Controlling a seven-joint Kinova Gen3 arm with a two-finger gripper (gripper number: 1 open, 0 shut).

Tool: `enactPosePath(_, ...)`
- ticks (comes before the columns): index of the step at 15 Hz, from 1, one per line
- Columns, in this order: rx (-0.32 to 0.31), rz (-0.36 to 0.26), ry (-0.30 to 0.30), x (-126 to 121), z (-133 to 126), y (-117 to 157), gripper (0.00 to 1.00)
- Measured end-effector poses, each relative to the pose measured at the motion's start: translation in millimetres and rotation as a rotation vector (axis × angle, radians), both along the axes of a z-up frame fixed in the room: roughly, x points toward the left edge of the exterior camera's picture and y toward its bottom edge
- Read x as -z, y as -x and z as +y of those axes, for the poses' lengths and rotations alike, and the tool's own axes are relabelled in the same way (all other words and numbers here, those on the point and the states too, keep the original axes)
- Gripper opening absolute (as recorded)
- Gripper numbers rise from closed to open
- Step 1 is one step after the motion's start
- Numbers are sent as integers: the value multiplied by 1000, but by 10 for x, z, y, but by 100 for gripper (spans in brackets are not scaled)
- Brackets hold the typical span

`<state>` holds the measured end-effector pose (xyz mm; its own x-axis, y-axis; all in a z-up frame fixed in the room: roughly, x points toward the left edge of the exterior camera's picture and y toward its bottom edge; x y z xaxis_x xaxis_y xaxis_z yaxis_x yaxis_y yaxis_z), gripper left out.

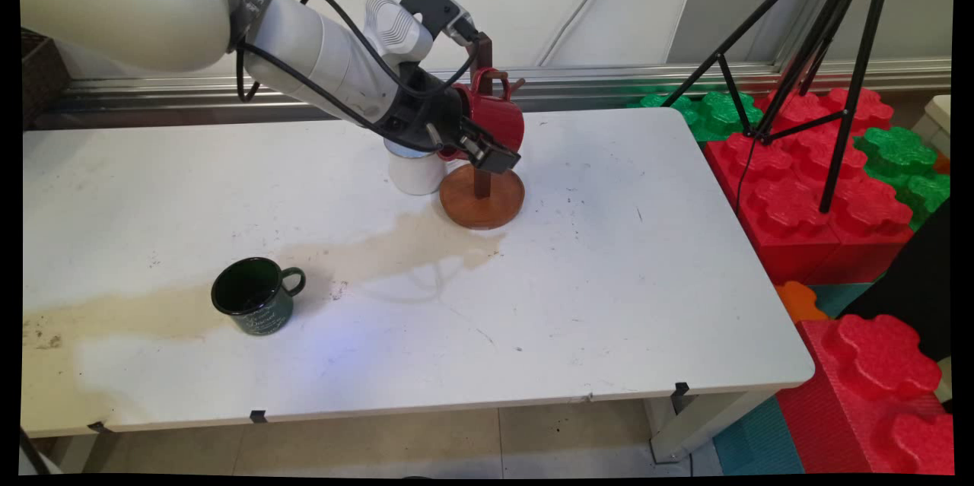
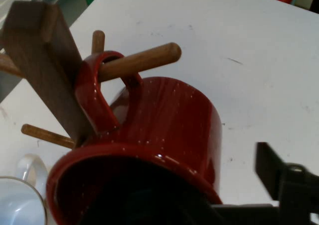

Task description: Pick up the red mug from the rack, then place the picked object on the table

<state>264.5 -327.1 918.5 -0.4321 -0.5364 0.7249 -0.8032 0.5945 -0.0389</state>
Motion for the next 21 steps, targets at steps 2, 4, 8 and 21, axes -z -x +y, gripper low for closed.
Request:
enactPosePath(2,-2,4,11,0,-4,-5,0)
enactPosePath(4,-9,8,25,-4,-4,-19,0)
enactPosePath(8,-20,26,37,-25,34,-47,0)
enactPosePath(21,55,61,93,-187,206,47,0)
